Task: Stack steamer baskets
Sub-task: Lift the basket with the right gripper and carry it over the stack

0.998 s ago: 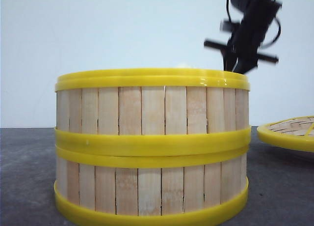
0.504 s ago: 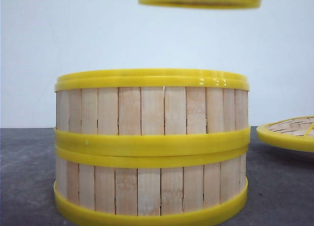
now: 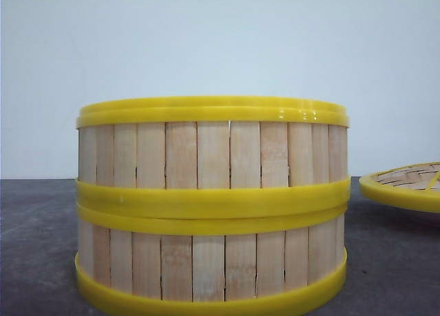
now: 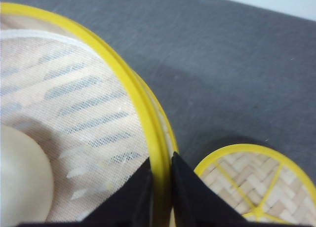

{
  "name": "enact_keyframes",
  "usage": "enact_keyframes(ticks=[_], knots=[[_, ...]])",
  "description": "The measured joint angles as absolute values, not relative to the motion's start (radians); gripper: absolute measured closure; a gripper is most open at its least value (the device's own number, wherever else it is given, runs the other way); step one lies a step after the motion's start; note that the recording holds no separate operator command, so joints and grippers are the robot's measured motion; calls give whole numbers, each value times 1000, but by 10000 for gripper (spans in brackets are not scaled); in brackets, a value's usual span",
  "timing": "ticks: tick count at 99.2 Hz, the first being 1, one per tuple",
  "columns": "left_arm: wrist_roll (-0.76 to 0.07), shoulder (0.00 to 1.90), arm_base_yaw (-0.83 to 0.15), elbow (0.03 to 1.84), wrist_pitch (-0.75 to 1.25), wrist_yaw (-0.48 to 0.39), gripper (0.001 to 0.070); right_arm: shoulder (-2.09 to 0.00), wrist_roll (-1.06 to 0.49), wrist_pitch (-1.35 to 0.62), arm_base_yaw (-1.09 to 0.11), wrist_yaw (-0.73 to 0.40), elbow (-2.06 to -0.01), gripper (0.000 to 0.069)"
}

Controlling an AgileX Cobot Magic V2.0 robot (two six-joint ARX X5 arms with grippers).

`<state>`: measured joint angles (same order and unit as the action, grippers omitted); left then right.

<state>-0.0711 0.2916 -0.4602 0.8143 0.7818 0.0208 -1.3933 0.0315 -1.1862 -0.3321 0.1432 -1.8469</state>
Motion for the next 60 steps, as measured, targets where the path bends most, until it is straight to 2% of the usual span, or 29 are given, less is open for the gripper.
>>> enact_keyframes(ticks=[33,60], knots=[[-71,292,-460,814,782,-4,390,-1370,30,-1191,-428,141,-1753,655],[-71,292,-460,814,782,-17,390,-1370,42,-1055,-512,138,-1566,655]])
